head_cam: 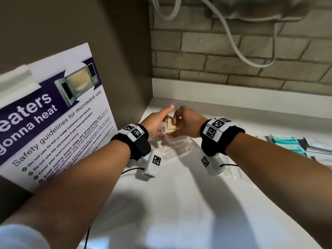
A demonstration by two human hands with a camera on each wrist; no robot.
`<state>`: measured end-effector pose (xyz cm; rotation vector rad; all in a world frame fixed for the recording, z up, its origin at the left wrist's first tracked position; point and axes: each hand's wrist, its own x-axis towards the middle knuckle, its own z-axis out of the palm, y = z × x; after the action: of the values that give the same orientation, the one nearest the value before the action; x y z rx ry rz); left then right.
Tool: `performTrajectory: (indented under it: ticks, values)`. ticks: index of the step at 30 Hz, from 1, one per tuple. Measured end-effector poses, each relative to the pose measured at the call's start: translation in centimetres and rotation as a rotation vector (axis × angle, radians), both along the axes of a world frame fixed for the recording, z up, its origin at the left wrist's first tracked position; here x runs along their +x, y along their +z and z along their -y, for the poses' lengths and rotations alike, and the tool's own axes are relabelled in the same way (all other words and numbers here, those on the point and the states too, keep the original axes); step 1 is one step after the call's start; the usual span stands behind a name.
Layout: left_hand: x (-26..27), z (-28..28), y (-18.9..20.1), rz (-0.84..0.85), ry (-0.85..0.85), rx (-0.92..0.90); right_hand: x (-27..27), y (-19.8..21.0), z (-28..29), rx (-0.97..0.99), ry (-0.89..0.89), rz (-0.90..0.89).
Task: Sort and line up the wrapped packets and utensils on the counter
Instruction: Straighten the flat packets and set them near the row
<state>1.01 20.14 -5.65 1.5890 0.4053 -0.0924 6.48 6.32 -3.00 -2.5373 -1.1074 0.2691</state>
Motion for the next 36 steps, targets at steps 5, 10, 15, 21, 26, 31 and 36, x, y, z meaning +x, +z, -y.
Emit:
performTrajectory:
  ticks: [5, 10, 15, 21, 26, 31, 36]
  values:
    - [0.4, -0.7, -0.3, 0.001, 0.112, 0.128, 0.4, -1.3, -0.3, 0.067, -0.052, 0.015]
    - [0.7, -2.5, -0.4, 0.070, 0.286, 0.238, 0.1, -2.9, -0.1, -0.094, -0.051, -0.055]
    - [0.8, -2.8, -0.6, 0.054, 0.274, 0.306, -1.5, -4.5, 0.4, -0.322, 0.105, -0.058]
    - [0.5, -2.2, -1.1, 0.047, 0.243, 0.343, -2.4, -4.6, 1.4, -0.305, 0.217, -0.131]
    - [0.5, -1.9, -0.7, 0.065, 0.228, 0.351, -3.0, -3.8, 1.5, -0.317, 0.191, -0.216]
    - [0.4, -1.9, -0.3, 0.081, 0.241, 0.361, -1.2, -3.3, -0.6, -0.266, 0.129, 0.012]
    - [0.5, -2.3, -0.1, 0.100, 0.254, 0.407, -1.3, -4.2, -2.8, -0.543, 0.196, 0.158]
